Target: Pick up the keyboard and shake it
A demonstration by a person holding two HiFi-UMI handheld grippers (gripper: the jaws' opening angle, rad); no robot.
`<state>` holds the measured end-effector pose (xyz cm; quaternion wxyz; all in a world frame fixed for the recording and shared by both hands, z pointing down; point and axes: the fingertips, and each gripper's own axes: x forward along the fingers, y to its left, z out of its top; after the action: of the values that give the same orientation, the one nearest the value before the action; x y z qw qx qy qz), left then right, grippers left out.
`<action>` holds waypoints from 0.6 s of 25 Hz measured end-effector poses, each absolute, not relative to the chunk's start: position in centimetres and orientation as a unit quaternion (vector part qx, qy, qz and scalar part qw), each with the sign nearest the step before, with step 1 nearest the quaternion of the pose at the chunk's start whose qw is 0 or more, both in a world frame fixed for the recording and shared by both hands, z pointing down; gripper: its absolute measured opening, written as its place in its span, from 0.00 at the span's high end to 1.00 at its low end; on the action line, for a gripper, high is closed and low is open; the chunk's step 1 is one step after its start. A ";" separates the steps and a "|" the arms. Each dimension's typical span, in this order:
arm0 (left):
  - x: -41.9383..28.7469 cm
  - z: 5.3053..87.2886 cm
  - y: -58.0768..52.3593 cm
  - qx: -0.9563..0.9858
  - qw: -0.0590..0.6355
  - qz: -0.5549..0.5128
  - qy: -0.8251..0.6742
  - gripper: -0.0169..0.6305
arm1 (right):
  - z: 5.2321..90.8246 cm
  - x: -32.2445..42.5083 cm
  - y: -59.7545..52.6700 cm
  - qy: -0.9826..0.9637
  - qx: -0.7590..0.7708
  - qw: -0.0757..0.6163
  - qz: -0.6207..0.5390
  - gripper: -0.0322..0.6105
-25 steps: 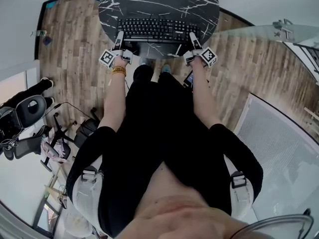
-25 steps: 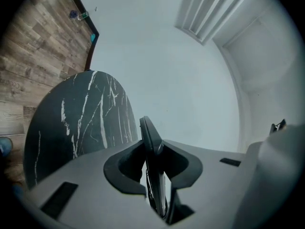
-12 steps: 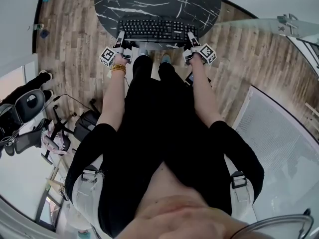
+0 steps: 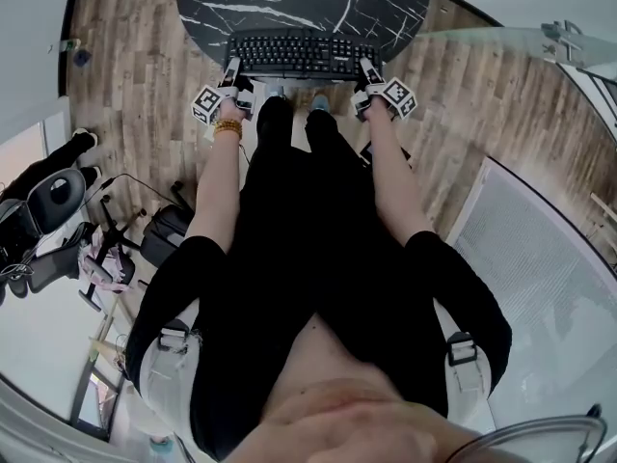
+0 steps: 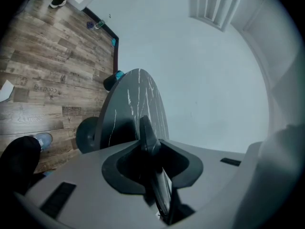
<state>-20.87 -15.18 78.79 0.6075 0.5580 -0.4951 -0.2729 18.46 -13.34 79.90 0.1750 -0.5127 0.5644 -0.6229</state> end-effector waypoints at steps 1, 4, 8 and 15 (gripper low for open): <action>-20.9 79.0 -15.1 0.556 0.611 -0.267 -0.497 0.84 | 79.9 18.5 -13.3 0.565 -0.514 0.172 -0.622 0.76; -20.6 79.4 -14.9 0.556 0.618 -0.230 -0.505 0.81 | 79.7 18.4 -13.4 0.568 -0.521 0.161 -0.617 0.75; -20.1 79.9 -14.0 0.564 0.619 -0.175 -0.518 0.77 | 80.0 18.7 -12.7 0.568 -0.522 0.146 -0.619 0.72; -20.9 81.3 -13.0 0.577 0.582 -0.035 -0.572 0.62 | 81.6 19.3 -10.9 0.575 -0.547 0.041 -0.608 0.58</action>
<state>-20.93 -12.96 81.33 0.5824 0.5767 -0.5718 -0.0353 19.34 -10.89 81.56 0.0405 -0.5466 0.5746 -0.6078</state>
